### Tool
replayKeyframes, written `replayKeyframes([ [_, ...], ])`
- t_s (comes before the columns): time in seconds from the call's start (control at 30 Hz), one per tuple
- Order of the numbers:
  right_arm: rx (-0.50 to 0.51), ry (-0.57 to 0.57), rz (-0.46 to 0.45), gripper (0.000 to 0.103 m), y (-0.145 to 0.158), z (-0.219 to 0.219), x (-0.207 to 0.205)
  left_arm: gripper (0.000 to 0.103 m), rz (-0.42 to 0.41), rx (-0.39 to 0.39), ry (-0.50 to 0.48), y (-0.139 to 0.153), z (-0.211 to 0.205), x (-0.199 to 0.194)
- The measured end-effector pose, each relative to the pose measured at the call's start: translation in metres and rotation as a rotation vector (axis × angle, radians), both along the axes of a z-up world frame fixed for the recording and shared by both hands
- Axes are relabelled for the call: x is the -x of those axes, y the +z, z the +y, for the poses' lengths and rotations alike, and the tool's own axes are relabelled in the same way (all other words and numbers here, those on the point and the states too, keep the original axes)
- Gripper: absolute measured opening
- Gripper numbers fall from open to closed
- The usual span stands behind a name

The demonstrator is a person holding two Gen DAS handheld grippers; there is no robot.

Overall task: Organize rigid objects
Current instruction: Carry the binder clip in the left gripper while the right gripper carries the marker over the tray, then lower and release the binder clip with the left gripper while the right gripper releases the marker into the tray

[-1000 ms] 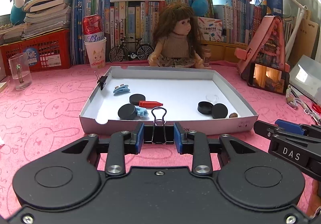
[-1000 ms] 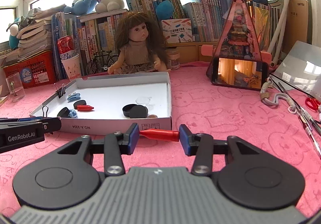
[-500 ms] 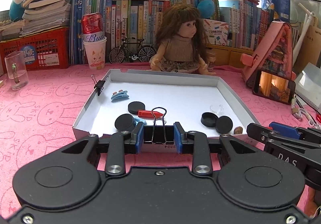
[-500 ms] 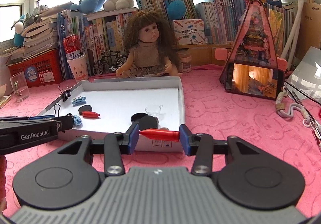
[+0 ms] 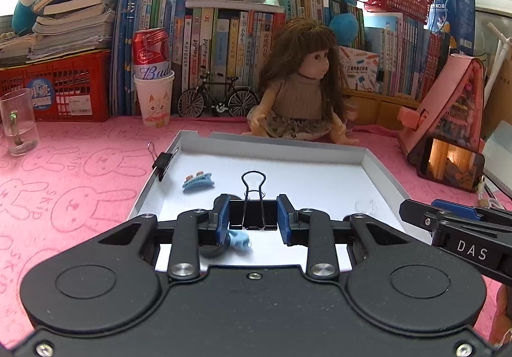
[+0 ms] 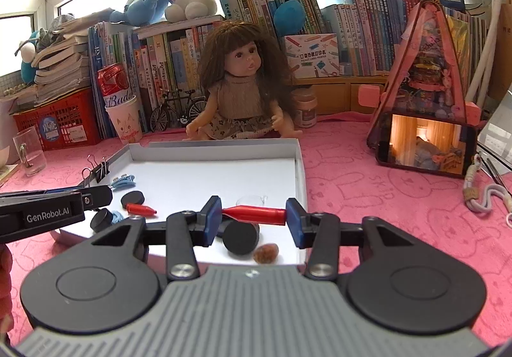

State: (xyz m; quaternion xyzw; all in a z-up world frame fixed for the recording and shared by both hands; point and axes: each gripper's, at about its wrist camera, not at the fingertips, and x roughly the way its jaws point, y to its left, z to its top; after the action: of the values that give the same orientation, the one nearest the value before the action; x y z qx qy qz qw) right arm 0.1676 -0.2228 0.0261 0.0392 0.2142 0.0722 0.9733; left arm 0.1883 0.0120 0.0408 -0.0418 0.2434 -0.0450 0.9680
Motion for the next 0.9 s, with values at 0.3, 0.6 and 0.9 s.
replayKeyframes([
  [0.3, -0.008, 0.061, -0.025, 0.049, -0.007, 0.007, -0.031, 0.030, 0.009, 0.012, -0.003, -0.013, -0.004, -0.035],
  [0.6, -0.065, 0.080, -0.010, 0.049, -0.021, 0.012, -0.056, 0.030, 0.024, 0.001, 0.034, -0.024, -0.011, -0.060],
  [0.9, -0.059, 0.100, -0.003, 0.049, -0.022, 0.016, -0.070, 0.030, 0.057, -0.004, 0.056, -0.035, -0.012, -0.074],
])
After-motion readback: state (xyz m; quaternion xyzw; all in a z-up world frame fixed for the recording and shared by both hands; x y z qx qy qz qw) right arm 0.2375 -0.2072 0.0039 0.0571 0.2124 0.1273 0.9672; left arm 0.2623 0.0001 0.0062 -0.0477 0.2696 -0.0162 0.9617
